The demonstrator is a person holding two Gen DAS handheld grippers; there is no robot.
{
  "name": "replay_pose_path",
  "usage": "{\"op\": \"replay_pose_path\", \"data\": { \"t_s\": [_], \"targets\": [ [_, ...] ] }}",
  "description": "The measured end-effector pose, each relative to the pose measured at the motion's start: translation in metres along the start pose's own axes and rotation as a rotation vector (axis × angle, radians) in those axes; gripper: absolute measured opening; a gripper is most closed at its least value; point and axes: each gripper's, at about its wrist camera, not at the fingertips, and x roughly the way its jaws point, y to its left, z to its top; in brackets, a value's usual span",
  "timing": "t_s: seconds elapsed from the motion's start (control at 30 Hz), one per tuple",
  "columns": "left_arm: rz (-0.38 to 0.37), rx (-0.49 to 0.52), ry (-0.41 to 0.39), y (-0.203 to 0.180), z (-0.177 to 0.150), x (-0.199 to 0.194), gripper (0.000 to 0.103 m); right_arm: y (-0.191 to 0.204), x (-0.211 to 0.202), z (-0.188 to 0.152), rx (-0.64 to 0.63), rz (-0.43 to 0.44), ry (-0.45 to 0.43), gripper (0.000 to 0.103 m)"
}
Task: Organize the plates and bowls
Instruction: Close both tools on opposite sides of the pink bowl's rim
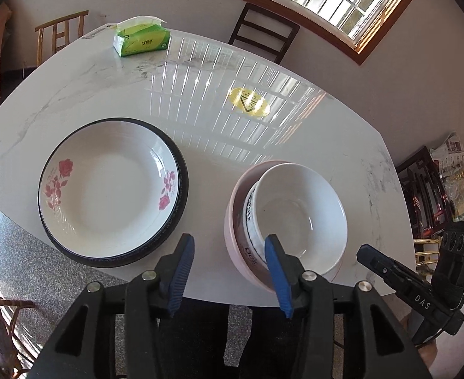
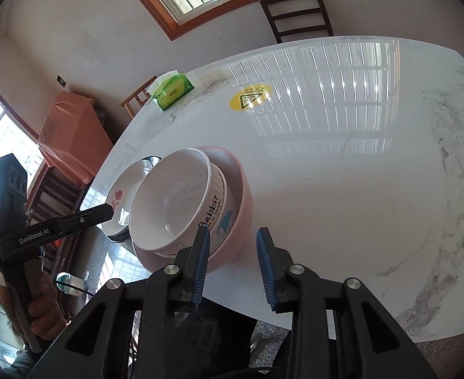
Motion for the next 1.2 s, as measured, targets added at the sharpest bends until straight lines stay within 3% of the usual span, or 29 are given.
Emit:
{"op": "replay_pose_path", "data": {
  "t_s": [0.1,0.43,0.6,0.8,1.07,1.2],
  "targets": [
    [-0.004,-0.038,0.014,0.010,-0.001,0.005,0.047,0.003,0.005,0.003,-0.013,-0.013,0.004,0.030],
    [-0.001,-0.025,0.060,0.007,0.001,0.023,0.047,-0.002,0.015,0.008,0.005,-0.037,0.030,0.030],
    [0.077,-0.001,0.065,0.005,0.001,0.031,0.048,-0.004,0.022,0.009,0.008,-0.044,0.055,0.030],
    [0.094,-0.020,0.076,0.007,0.000,0.039,0.049,-0.003,0.029,0.013,0.012,-0.069,0.077,0.030],
    [0.167,0.020,0.089,-0.008,-0.005,0.046,0.049,0.010,0.040,0.019,-0.061,-0.172,0.106,0.032],
    [0.163,-0.008,0.082,-0.007,-0.009,0.045,0.049,0.008,0.042,0.021,-0.074,-0.198,0.114,0.032]
  ]
}}
